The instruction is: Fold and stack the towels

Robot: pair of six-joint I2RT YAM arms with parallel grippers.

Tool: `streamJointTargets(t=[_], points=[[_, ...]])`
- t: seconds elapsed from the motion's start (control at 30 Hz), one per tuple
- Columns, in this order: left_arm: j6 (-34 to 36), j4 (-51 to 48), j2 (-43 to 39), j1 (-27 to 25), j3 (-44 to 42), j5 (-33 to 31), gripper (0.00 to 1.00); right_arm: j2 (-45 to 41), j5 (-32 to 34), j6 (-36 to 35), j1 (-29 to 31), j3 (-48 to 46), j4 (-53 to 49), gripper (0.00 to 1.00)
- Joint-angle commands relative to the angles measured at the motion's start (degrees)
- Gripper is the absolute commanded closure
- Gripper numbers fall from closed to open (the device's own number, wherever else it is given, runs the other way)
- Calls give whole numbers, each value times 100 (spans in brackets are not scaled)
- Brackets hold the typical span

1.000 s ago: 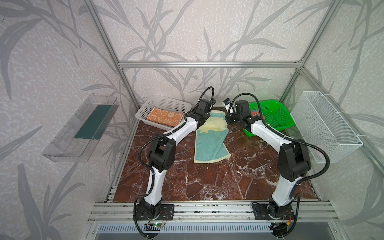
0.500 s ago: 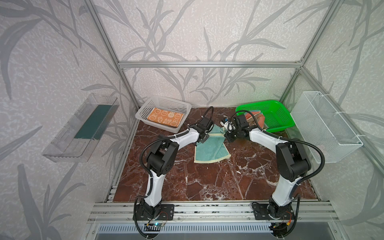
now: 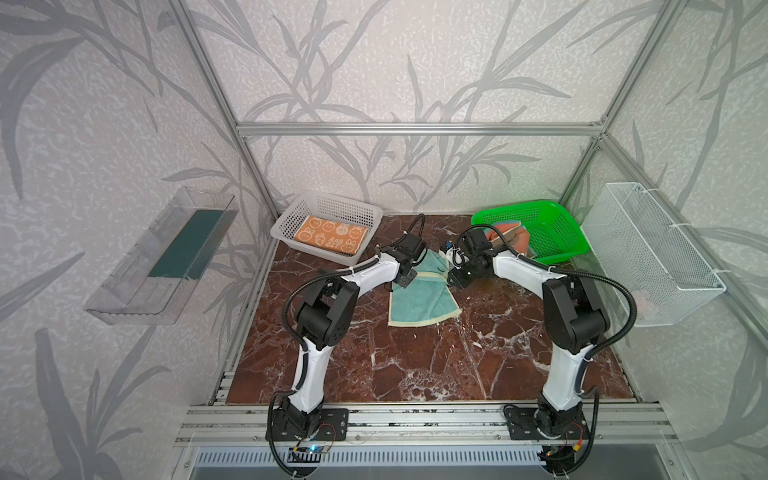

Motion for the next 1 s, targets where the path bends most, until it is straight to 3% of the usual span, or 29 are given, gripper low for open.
streamJointTargets(t=[0.0,0.17,0.4,0.73,0.97], points=[[-13,-325,124,1,215,136,100,-460,387,-359,209,-188,131,54],[21,-387,181,8,324,350,100,-832,636,-959,585,-772,726,53],[65,-608,388,33,620,469,100,-1059,266,-1071,791,-1282,1260,53],[66,-677,462,121,771,635,100,-527,1369,-1769,1099,-1350,1572,53],[83,-793,544,210,954,701,100,-243,1471,-2184,1015,-1256,1690,54]])
